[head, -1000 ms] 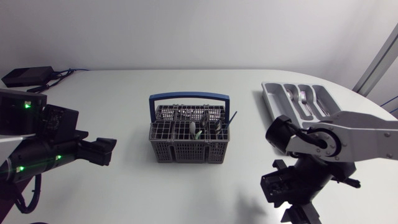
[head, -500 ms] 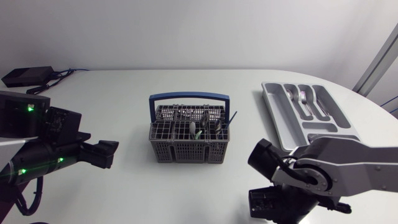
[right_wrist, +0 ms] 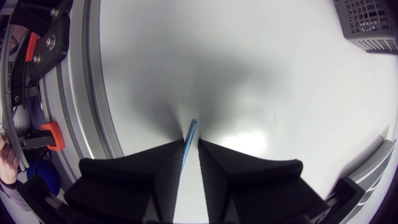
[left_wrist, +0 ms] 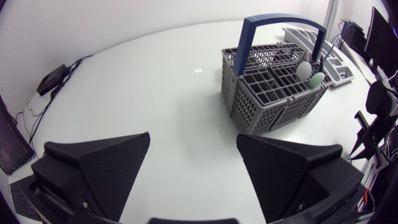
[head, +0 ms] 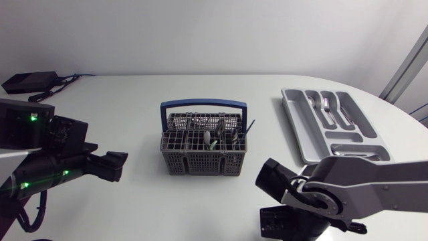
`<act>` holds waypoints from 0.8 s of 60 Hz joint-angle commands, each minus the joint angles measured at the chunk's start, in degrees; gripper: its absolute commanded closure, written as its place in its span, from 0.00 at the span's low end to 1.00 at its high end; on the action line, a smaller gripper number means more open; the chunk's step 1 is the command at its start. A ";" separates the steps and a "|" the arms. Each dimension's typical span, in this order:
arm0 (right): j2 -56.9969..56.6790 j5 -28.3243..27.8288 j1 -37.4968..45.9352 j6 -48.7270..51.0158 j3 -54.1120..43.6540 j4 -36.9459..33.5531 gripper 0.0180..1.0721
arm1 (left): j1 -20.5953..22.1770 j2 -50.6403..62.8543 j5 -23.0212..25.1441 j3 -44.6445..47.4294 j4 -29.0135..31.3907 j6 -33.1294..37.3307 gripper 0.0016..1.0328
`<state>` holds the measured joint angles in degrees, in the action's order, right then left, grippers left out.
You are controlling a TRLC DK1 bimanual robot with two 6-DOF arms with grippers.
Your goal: Transfer all utensils from the basket to the drawer tray.
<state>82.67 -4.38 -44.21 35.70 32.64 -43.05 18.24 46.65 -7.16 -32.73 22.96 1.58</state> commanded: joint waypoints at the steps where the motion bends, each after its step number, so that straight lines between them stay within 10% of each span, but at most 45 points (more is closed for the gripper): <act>1: 4.87 0.78 -0.79 -1.87 -3.02 5.08 0.86 | 0.31 0.02 0.13 1.71 -0.55 0.26 0.06; 48: 11.46 2.71 -4.22 -5.12 7.43 10.53 0.94 | -0.13 -0.34 0.04 2.14 -0.64 0.70 0.05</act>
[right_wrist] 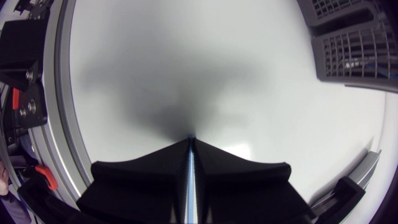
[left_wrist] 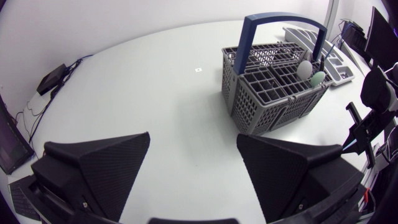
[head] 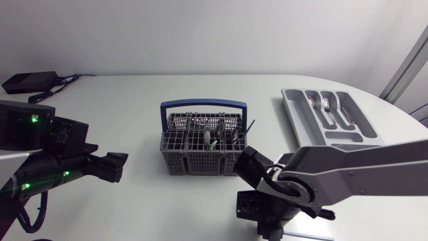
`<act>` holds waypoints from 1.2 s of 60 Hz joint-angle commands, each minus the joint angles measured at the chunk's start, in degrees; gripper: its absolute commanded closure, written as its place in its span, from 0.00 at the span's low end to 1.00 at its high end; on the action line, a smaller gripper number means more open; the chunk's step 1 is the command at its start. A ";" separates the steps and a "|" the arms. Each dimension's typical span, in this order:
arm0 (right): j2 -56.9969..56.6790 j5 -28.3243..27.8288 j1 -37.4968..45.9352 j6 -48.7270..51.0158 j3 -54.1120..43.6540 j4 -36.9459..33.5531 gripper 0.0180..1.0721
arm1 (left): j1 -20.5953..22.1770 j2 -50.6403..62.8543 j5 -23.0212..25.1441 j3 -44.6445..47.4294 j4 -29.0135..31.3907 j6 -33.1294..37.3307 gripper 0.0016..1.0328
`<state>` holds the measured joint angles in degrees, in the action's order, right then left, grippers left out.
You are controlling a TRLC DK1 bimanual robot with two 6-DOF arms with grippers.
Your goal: Transfer all utensils from the basket to the drawer tray.
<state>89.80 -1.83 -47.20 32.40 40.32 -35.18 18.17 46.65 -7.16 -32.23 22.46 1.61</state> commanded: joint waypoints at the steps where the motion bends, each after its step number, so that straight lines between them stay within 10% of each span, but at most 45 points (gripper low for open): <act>1: 4.60 0.16 -1.49 -2.17 0.38 2.84 0.94 | -0.07 -0.34 0.04 1.64 -0.13 0.68 0.05; 6: 5.39 0.16 -2.11 -2.70 2.49 2.75 0.89 | 0.02 -0.42 0.04 1.55 0.04 0.68 0.05; 13: 3.72 0.16 -1.84 -2.70 3.10 1.96 0.23 | 0.02 -0.95 0.04 1.55 0.22 0.68 0.05; 18: -0.24 -0.64 -1.32 -1.99 2.58 0.11 0.07 | 0.02 -1.04 0.04 1.64 0.31 0.68 0.05; 49: -17.47 -1.08 20.39 19.36 -11.93 -7.01 0.11 | 0.99 -0.51 0.04 2.08 -0.49 0.15 0.05; 72: -17.47 -1.69 22.94 23.93 -15.44 -3.32 0.60 | 2.04 -0.07 -0.05 1.99 -0.57 -0.64 0.05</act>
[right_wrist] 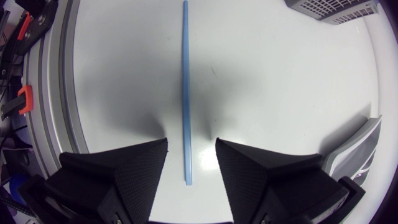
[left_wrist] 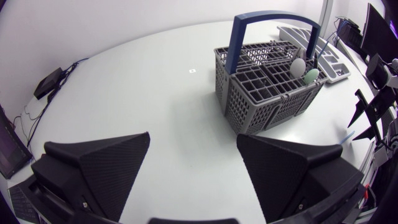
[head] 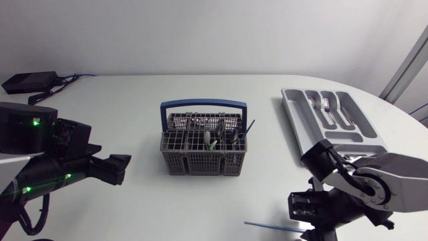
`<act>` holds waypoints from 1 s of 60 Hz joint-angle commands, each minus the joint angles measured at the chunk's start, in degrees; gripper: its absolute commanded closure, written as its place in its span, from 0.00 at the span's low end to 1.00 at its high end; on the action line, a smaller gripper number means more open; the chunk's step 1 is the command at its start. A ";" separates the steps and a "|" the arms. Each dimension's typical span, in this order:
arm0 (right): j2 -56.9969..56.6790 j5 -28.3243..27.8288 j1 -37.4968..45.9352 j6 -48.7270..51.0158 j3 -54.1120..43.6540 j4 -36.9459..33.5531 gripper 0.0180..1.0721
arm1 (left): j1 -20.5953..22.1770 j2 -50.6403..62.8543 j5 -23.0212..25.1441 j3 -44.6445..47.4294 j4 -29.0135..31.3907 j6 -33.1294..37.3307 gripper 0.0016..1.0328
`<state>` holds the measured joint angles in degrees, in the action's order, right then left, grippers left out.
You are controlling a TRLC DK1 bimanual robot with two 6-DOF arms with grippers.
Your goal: Transfer all utensils from the basket to the drawer tray.
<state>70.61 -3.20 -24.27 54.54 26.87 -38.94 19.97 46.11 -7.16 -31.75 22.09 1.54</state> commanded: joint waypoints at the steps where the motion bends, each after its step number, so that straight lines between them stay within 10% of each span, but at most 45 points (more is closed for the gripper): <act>1: 2.08 -0.31 -0.16 1.79 -2.09 0.53 0.60 | 0.25 0.39 -0.05 1.60 -0.20 -0.57 0.05; 14: 3.22 -0.31 -1.57 0.92 -2.70 1.94 0.61 | 0.07 0.21 -0.05 1.69 -0.11 -0.49 0.05; 22: 5.06 -0.31 -2.27 0.65 -2.70 3.17 0.91 | 0.16 0.30 -0.05 1.51 -0.11 -0.40 0.05; 28: 6.12 -0.40 -3.33 0.12 -2.35 3.08 0.95 | 0.16 0.30 -0.05 1.42 -0.11 -0.40 0.05; 60: 6.12 -5.94 -3.41 -9.37 10.57 -0.44 0.95 | 0.07 0.21 -0.14 1.16 -0.03 -0.22 0.05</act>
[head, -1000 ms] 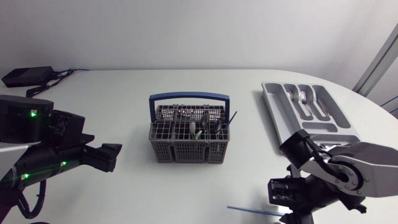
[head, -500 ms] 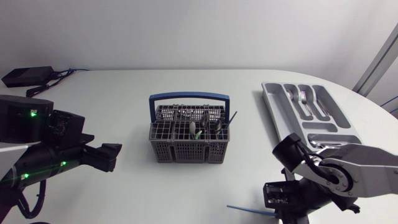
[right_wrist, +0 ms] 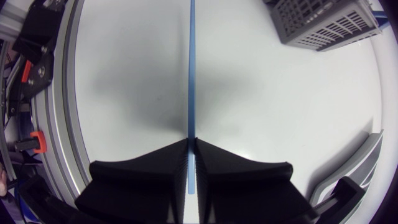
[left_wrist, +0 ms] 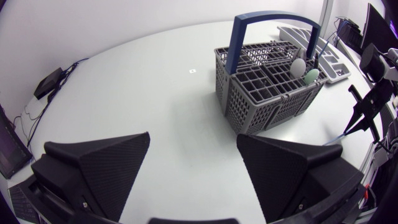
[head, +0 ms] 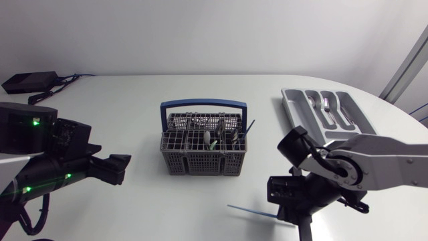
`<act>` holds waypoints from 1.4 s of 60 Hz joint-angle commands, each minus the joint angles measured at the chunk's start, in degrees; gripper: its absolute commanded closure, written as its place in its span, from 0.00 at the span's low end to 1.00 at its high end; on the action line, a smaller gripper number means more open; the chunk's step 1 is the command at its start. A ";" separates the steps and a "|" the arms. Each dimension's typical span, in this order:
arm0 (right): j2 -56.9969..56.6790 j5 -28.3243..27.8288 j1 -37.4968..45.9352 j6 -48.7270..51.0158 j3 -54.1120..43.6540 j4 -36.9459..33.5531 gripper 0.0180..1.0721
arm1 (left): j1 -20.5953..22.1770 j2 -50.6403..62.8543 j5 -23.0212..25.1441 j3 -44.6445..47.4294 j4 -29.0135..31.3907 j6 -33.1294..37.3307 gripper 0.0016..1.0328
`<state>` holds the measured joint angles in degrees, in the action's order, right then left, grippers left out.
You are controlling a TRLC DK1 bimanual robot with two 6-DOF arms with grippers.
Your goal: Transfer all utensils from the basket to the drawer tray.
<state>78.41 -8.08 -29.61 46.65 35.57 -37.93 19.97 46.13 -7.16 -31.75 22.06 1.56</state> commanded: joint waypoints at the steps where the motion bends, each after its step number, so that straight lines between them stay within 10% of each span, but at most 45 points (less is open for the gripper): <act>1: -2.12 -1.15 2.45 -1.48 2.13 -1.62 0.95 | 0.07 0.19 -0.14 1.16 0.00 -0.16 0.05; 42: 11.85 -7.39 39.80 -6.93 26.83 -4.87 0.95 | 3.24 4.76 -0.14 -3.32 -1.06 0.20 0.05; 84: 40.42 -9.06 40.42 -36.63 50.30 -2.94 0.94 | 5.87 7.75 -0.14 -4.29 -3.52 -0.24 0.05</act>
<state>116.71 -16.73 11.31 13.63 84.58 -40.86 25.32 53.32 -7.18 -34.79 18.98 1.56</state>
